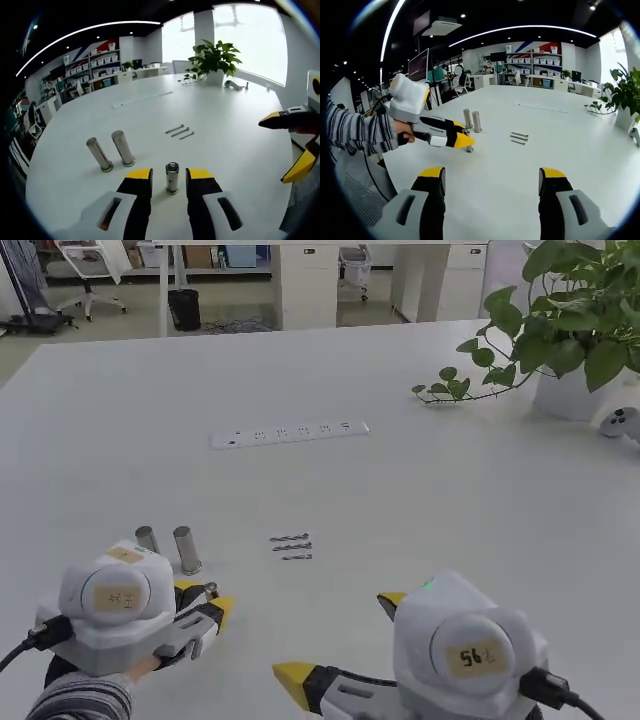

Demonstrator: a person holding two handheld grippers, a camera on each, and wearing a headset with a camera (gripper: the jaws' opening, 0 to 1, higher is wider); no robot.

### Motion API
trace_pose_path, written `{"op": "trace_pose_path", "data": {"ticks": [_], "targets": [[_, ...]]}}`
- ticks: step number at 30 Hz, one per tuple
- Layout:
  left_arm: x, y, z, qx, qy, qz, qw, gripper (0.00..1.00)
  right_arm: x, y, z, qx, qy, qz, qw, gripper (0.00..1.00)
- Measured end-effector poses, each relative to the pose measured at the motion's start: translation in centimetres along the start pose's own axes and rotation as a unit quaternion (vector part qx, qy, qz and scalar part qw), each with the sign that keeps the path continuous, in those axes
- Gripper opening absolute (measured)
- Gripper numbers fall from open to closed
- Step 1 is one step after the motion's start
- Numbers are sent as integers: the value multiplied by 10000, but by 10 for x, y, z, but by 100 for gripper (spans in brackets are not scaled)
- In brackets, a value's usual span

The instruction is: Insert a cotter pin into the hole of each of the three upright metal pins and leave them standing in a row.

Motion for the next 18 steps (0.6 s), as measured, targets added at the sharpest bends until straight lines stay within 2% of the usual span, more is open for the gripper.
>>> {"op": "trace_pose_path", "data": {"ticks": [4,7,11,16,17,18], "targets": [[-5,1,0,-145,25,19,9999,36,0,1,0,15,1,-18,10000,74],[-14,5,1,-75,165,61,9998,42,0,2,0,72,13,-77,9999,74],[-24,4,3,-94,219,21,9997,50,0,4,0,102,-14,-139,9999,73],[-41,1,6,-252,241,-31,9994,55,3,8,-4,-80,-164,-332,9993,72],[-44,0,7,-286,229,-38,9993,56,4,9,-5,-211,-273,-526,9980,71],[-47,0,8,-292,284,-55,9992,58,5,10,-6,-199,-325,-532,9979,69]]}}
Point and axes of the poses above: the centre of the closed fingertips' face, and the gripper's own axes: x roughly forward along the fingers, y roughly to its right, z roughly out of its underside, the point moved 10 cm from there along -x, roughly backward along the fingers, and after that the axes turned 3 degrees about -y, right-handed, at the moved point
